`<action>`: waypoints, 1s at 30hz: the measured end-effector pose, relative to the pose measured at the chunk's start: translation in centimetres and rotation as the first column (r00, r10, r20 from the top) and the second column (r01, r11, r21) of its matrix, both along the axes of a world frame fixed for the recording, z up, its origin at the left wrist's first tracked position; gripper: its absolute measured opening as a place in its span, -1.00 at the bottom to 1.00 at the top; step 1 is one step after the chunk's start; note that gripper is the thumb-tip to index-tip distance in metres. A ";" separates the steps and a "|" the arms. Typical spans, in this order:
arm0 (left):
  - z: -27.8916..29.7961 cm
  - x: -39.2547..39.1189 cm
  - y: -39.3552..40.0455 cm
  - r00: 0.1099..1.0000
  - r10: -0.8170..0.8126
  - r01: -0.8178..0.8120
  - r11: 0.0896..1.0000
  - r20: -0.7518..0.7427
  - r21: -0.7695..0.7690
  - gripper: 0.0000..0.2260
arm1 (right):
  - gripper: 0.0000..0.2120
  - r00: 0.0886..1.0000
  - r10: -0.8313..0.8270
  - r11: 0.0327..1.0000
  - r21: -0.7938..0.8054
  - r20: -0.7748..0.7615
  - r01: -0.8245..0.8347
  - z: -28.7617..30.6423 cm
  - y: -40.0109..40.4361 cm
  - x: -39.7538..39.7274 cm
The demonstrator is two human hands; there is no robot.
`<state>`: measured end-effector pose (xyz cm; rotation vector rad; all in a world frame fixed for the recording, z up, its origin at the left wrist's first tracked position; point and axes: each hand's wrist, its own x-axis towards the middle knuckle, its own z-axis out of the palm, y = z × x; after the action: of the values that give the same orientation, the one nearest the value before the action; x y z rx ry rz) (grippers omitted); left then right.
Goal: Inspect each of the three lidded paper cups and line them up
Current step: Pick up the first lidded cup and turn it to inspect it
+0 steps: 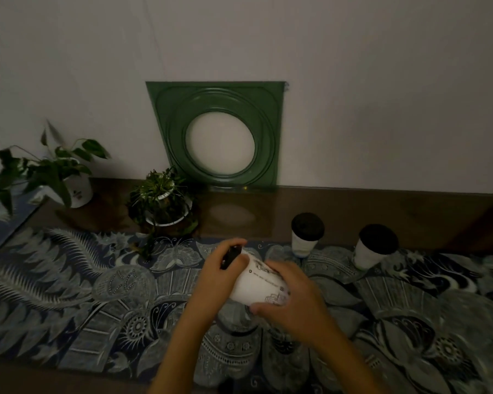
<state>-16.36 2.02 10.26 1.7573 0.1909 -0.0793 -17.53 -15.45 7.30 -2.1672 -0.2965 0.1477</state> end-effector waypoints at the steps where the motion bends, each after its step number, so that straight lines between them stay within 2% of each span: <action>1: 1.2 -0.9 -0.3 1.000 -0.014 0.014 1.000 0.023 -0.018 -0.82 | -0.23 0.999 0.003 1.000 -0.031 0.035 -0.002 1.2 -0.3 -1.0; 6: 5.6 -5.6 -1.3 0.983 -0.107 0.114 0.993 0.148 -0.038 -0.73 | -0.12 0.981 0.079 0.975 -0.220 0.176 -0.039 7.5 -1.9 -6.3; 11: 8.5 -9.2 -2.0 0.955 -0.169 0.171 0.985 0.243 0.013 -0.68 | -0.15 0.914 0.063 0.960 -0.273 0.400 0.054 11.1 -2.5 -10.8; 15: 10.4 -11.5 -2.5 0.933 -0.217 0.217 0.976 0.287 0.032 -0.70 | -0.18 0.867 0.044 0.956 -0.272 0.497 0.107 12.6 -2.8 -13.3; 19: 11.8 -13.1 -2.9 0.910 -0.237 0.236 0.971 0.339 0.047 -0.69 | -0.20 0.839 0.025 0.954 -0.263 0.543 0.142 13.9 -3.2 -15.1; 30: 13.6 -14.8 -2.9 0.859 -0.301 0.280 0.953 0.415 0.112 -0.78 | -0.19 0.856 -0.060 0.978 -0.140 0.514 0.153 14.9 -2.8 -17.2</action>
<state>-31.21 -0.87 23.89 1.7948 -0.4008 0.0959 -34.72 -18.29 22.17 -2.3675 -0.4738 -0.4917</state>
